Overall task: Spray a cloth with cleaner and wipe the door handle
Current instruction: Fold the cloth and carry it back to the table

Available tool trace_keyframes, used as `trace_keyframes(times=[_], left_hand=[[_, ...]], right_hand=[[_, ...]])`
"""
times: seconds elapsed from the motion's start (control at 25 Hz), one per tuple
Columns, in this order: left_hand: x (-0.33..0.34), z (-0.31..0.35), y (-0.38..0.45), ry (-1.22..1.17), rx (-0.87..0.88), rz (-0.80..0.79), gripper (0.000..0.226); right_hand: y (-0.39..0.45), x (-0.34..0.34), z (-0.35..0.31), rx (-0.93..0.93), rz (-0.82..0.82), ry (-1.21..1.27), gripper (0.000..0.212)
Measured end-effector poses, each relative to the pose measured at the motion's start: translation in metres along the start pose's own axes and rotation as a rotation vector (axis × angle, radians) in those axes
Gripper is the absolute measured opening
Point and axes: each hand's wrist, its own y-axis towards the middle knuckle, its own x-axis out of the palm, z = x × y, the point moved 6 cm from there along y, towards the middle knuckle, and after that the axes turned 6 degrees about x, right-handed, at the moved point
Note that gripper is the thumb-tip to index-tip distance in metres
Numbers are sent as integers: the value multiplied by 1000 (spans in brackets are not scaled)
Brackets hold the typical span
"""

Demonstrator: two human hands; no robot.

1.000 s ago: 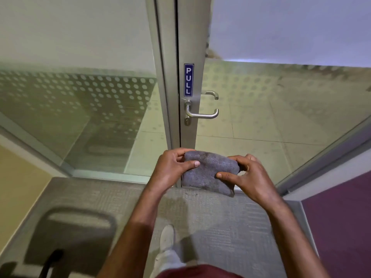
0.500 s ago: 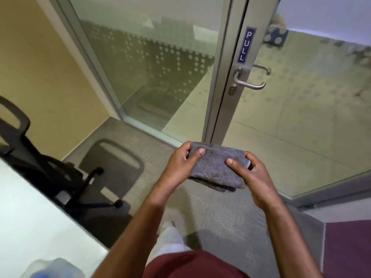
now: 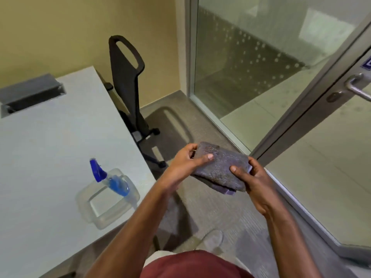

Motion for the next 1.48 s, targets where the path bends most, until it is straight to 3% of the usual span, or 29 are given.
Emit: trace_keyframes(times=[0.12,0.4,0.48,0.68,0.84,1.0,1.16,1.32,1.48], left_hand=[[-61,-14,-45,1,-26,-39,58],[-210,-56,-151,129,-26,150,36],[-248,-70,-173,170,-50,209,28],[-326,-93,-204,213,-135,391,49],[-375,-107,-197,269,-138,590,30],[-412,-121,-181,268,-127,696,16],[-436,-136,-163,327,-154,639,14],[-444,-155,-151,427,-189,497,29],[-447,-166,-144,534,-152,460,29]], right_hand=[[-8,53,28,43,-72,27,55],[-49,185,127,115,-208,-37,61],[-57,220,150,92,-192,-129,57],[-68,300,179,-68,-148,-460,47],[-64,359,201,-162,-224,-680,22],[-51,400,223,-254,-332,-842,31],[-31,422,254,-202,-322,-948,40],[-16,434,288,-150,-312,-1106,57],[-4,436,308,-204,-347,-1431,62]])
